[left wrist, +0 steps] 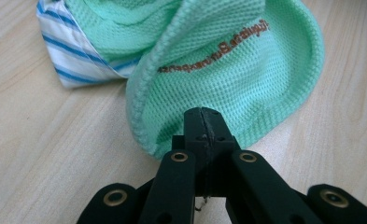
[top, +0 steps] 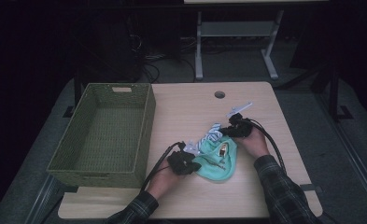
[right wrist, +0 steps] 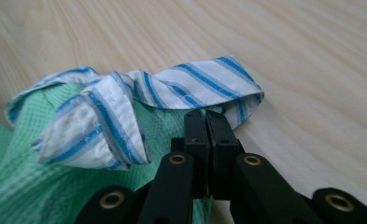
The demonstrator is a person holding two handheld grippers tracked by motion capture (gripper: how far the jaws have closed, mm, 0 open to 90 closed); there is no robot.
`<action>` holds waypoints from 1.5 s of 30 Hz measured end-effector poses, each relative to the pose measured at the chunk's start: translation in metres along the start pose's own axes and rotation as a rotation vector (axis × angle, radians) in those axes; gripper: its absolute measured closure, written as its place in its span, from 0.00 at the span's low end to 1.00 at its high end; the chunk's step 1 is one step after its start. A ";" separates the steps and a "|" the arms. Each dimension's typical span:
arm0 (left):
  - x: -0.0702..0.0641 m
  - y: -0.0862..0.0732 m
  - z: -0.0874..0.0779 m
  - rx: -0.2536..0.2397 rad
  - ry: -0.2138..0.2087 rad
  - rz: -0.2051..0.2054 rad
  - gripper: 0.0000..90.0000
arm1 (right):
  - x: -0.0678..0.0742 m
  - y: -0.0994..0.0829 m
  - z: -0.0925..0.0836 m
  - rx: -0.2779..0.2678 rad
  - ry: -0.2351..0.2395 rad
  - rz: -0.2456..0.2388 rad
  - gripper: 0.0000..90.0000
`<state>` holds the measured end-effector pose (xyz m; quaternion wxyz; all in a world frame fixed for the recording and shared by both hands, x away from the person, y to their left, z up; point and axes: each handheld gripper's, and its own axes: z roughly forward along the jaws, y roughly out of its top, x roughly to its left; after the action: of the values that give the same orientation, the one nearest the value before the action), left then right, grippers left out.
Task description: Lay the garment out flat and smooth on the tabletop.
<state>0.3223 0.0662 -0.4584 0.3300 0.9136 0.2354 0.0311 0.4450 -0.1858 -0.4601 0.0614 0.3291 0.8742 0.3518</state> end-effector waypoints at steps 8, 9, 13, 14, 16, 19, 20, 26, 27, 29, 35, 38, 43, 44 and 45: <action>0.000 0.000 0.000 -0.001 -0.004 -0.008 0.99 | -0.007 0.002 -0.022 -0.052 -0.056 0.013 0.98; 0.000 0.000 0.000 -0.001 -0.004 -0.008 0.99 | -0.009 0.002 -0.025 -0.063 -0.067 0.019 0.98; -0.001 0.000 0.000 -0.007 -0.003 -0.014 0.99 | -0.016 0.000 -0.035 -0.079 -0.105 0.051 0.98; 0.000 0.000 0.000 0.000 -0.001 -0.006 0.99 | -0.017 -0.001 -0.037 -0.082 -0.113 0.060 0.98; 0.001 0.000 -0.001 0.007 -0.003 0.004 0.99 | -0.020 -0.003 -0.040 -0.085 -0.125 0.075 0.98; 0.000 -0.001 0.000 -0.007 -0.005 -0.016 0.99 | -0.024 -0.005 -0.041 -0.080 -0.132 0.092 0.98; 0.000 -0.001 0.000 -0.007 -0.004 -0.016 0.99 | -0.025 -0.006 -0.042 -0.075 -0.140 0.095 0.98; 0.000 -0.001 0.001 -0.013 -0.005 -0.022 0.99 | -0.037 -0.014 -0.045 -0.058 -0.186 0.136 0.99; 0.000 -0.001 0.001 -0.013 -0.005 -0.022 0.99 | -0.039 -0.015 -0.045 -0.052 -0.198 0.146 0.99; -0.001 -0.001 0.001 -0.015 -0.004 -0.023 0.99 | -0.043 -0.019 -0.046 -0.052 -0.212 0.169 0.99; 0.002 0.000 0.000 -0.005 -0.016 -0.028 0.99 | -0.040 -0.019 -0.047 -0.056 -0.183 0.166 0.88; 0.002 -0.001 0.001 -0.016 -0.024 -0.046 0.97 | -0.037 -0.018 -0.050 -0.065 -0.164 0.166 0.83; -0.001 0.000 0.001 -0.019 -0.032 -0.048 0.88 | -0.029 -0.021 -0.059 -0.085 -0.149 0.154 0.83; -0.002 0.001 0.001 -0.020 -0.033 -0.043 0.88 | -0.029 -0.021 -0.059 -0.085 -0.149 0.154 0.83; -0.003 0.002 0.001 -0.019 -0.032 -0.032 0.85 | -0.027 -0.023 -0.061 -0.087 -0.147 0.155 0.83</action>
<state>0.3207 0.0630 -0.4578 0.3429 0.9070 0.2441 0.0133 0.4331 -0.2496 -0.4332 0.1122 0.4175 0.8231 0.3683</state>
